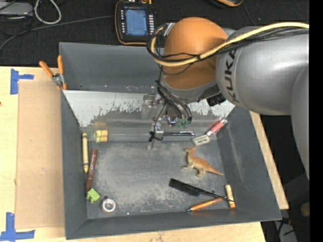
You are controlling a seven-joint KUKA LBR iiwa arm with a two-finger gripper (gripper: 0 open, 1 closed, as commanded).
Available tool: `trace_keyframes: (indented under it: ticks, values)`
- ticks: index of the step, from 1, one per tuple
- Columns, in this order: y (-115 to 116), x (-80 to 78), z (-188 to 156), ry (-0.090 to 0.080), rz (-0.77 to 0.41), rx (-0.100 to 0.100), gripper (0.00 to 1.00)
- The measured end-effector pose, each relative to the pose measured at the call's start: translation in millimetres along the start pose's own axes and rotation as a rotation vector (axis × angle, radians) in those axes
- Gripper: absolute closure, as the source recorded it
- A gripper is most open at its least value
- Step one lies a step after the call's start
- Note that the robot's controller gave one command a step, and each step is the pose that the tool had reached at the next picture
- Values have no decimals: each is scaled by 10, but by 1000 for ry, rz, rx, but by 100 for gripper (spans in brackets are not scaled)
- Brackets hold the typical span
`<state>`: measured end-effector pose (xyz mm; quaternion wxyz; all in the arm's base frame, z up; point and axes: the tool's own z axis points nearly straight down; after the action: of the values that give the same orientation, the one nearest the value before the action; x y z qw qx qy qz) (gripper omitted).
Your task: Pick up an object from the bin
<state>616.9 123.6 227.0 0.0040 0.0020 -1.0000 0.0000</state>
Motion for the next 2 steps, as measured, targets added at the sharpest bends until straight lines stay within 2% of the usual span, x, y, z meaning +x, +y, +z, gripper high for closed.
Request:
trace_keyframes:
  ticks: [1,2]
  values:
    - [-14,-12,-50,-8,4,-1,0]
    - [-1007,-3,1469,-6,-97,-1,0]
